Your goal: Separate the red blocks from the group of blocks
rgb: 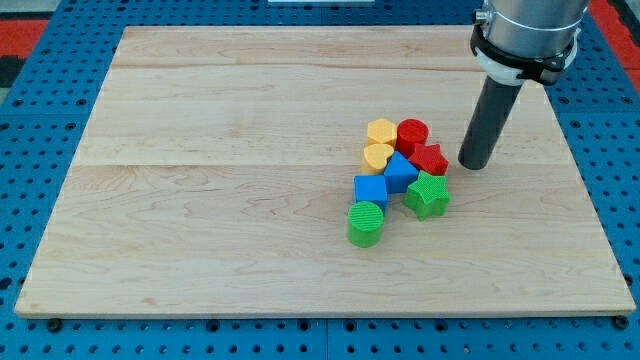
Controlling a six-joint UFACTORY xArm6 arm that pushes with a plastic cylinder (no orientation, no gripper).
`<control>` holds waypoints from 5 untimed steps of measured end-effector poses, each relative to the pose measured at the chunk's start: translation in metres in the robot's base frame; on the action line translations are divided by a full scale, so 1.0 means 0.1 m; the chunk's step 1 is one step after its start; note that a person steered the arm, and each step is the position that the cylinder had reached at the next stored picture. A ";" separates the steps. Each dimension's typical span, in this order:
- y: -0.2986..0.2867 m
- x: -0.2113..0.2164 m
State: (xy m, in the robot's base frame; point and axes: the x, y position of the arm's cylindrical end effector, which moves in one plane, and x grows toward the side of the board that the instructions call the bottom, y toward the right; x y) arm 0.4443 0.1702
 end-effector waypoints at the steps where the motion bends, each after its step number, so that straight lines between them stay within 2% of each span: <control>1: 0.02 0.24; 2: -0.24 0.46; 3: -0.52 0.34; 5: -0.61 -0.09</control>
State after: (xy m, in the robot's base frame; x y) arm 0.4357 0.1093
